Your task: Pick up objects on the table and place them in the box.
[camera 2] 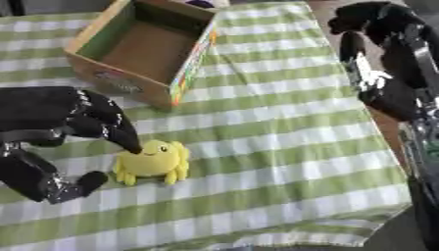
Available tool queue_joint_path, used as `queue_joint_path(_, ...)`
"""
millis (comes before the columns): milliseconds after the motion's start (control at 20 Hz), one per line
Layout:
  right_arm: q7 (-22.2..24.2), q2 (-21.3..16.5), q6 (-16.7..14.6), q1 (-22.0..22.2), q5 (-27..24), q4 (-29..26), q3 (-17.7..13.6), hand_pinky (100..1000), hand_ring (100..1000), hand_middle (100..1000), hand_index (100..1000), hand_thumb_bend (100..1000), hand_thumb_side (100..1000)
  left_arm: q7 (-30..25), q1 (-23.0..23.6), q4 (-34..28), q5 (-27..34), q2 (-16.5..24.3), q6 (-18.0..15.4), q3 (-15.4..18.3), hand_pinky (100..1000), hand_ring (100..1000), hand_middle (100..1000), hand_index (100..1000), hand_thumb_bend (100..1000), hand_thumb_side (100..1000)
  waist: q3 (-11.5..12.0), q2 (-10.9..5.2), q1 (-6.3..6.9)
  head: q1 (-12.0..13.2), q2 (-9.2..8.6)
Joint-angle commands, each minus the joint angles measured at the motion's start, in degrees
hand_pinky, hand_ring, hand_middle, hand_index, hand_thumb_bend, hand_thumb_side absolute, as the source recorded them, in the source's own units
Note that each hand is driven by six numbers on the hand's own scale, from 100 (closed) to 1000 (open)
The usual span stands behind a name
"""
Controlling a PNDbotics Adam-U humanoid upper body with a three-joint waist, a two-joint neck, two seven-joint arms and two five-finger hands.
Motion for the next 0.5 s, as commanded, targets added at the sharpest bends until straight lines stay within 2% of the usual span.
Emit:
queue_joint_path(50,0.0,-1.4,0.2,-0.5,-0.2,-1.1,-0.2,773,727,569,760,100,525,-3.5,-1.0,2.3,-4.2,-0.4,-6.4,-0.4,734,656,692,843,100,470,-0.1,-1.04,-0.07,-0.4,-0.70)
queue_joint_path(300,0.1,-1.4,0.2,-0.5,-0.2,-1.1,-0.1,773,727,569,760,100,525,-0.2,-1.6,8.0,-10.4,-2.5,-8.0,-1.8,733,655,689,843,100,469,-0.1,-1.08,-0.09,-0.5,-0.90)
queue_joint_path(500,0.3,-1.3,0.2,-0.5,-0.2,-1.1,0.0,773,726,568,759,100,525,1.5,-2.4,10.9,-13.7,-3.6,-9.8,-2.5,743,664,697,853,100,567,-0.1,-1.14,-0.12,-0.5,-0.99)
